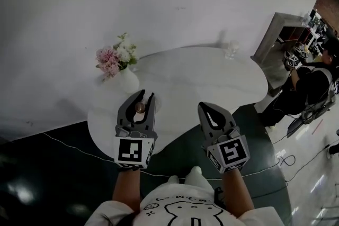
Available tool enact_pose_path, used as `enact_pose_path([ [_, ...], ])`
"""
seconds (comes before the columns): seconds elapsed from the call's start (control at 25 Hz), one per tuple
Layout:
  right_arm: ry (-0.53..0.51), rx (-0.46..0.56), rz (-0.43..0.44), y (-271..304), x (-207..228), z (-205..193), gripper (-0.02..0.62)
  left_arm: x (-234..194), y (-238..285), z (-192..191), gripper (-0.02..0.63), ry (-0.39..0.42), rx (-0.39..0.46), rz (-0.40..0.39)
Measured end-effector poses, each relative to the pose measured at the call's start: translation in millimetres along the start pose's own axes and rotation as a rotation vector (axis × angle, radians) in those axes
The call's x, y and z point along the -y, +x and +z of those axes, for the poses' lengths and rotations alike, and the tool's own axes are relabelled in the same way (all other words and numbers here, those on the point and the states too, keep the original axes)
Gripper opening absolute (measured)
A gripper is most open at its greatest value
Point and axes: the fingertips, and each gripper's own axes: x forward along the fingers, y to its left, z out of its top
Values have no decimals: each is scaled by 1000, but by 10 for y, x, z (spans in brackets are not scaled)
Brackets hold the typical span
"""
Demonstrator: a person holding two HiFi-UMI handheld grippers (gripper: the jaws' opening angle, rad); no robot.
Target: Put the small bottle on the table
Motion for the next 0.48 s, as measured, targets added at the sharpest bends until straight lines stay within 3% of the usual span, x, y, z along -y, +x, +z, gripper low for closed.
enact_pose_path([
  [0.48, -8, 14, 182, 1013, 449, -151, -6, -402, 663, -341, 95, 16, -44, 169],
])
